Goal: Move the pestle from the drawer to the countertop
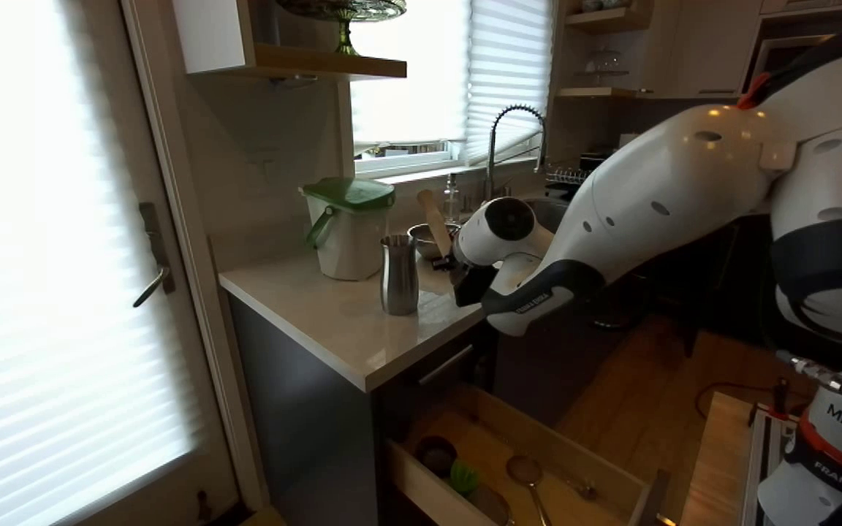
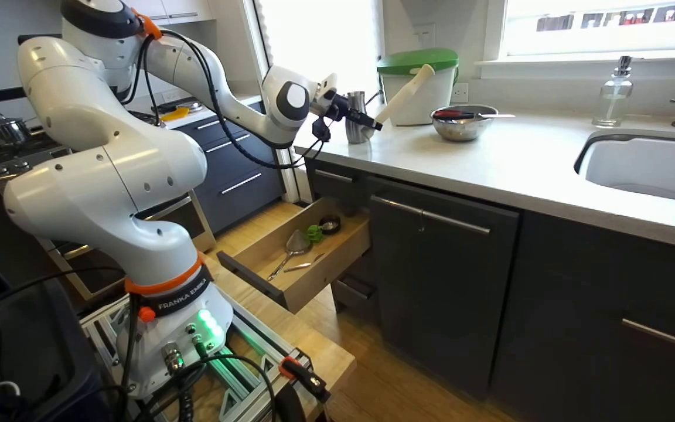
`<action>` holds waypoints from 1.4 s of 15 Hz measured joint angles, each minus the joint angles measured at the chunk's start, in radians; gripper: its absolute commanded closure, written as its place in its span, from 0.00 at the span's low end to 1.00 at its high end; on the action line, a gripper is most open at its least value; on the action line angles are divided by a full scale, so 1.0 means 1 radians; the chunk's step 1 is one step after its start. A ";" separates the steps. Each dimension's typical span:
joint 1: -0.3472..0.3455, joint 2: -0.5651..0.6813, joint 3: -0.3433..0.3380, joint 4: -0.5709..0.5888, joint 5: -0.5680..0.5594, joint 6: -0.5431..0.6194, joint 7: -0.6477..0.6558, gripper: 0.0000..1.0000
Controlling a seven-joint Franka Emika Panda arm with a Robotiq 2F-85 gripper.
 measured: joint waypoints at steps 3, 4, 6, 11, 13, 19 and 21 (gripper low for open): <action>-0.029 0.052 0.048 -0.001 0.000 0.000 -0.077 0.92; -0.039 0.063 0.062 -0.001 0.000 -0.002 -0.094 0.92; -0.057 0.079 0.078 -0.002 0.002 -0.006 -0.122 0.92; -0.108 0.104 0.088 0.000 0.003 -0.018 -0.172 0.92; -0.126 0.111 0.104 0.002 0.003 -0.024 -0.189 0.92; -0.145 0.113 0.136 0.018 0.007 -0.024 -0.236 0.71; -0.154 0.113 0.140 0.026 0.007 -0.028 -0.247 0.62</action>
